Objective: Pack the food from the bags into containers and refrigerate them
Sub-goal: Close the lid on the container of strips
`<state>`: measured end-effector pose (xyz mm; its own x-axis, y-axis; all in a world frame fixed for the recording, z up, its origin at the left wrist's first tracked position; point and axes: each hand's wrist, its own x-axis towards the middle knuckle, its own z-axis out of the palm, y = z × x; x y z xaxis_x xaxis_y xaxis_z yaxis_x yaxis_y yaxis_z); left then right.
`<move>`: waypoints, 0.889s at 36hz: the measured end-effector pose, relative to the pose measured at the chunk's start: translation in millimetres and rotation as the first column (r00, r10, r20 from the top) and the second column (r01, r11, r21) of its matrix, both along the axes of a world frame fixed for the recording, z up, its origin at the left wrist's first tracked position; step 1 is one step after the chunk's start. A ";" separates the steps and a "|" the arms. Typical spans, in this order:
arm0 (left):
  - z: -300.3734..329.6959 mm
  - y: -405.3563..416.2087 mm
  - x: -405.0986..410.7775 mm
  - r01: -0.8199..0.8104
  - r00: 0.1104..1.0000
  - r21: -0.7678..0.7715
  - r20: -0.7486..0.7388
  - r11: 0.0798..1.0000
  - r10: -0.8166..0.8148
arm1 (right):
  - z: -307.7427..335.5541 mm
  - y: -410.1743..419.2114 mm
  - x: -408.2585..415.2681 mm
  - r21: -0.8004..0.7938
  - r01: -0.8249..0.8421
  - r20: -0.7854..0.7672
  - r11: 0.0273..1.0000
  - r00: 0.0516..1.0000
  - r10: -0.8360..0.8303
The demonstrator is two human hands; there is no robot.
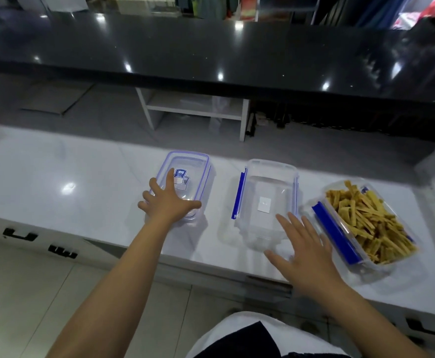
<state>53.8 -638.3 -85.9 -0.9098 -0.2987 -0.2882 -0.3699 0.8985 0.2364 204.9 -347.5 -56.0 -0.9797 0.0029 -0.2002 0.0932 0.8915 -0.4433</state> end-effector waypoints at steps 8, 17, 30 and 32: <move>53.5 36.6 61.4 0.177 0.955 0.204 -0.274 0.963 -0.117 | 57.0 -12.6 -16.6 -0.875 0.385 0.316 0.293 0.913 -0.257; 78.0 120.1 117.8 0.364 0.912 0.440 -0.347 0.821 -0.218 | 74.3 4.2 -17.2 -0.925 0.380 0.363 -0.009 0.877 -0.316; 98.7 157.0 116.1 0.233 0.959 0.863 -0.126 0.449 -0.255 | 82.7 94.3 20.7 -0.941 0.339 0.307 0.007 0.859 -0.410; 101.8 158.3 106.0 0.074 0.965 0.943 0.014 0.323 -0.264 | 83.1 118.6 27.2 -0.938 0.347 0.332 -0.026 0.871 -0.361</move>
<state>159.8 -480.0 15.9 -0.8268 0.4052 -0.3902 -0.3497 0.1730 0.9207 232.1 -228.9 27.0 -0.9221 0.1673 -0.3489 0.2365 -0.4700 -0.8504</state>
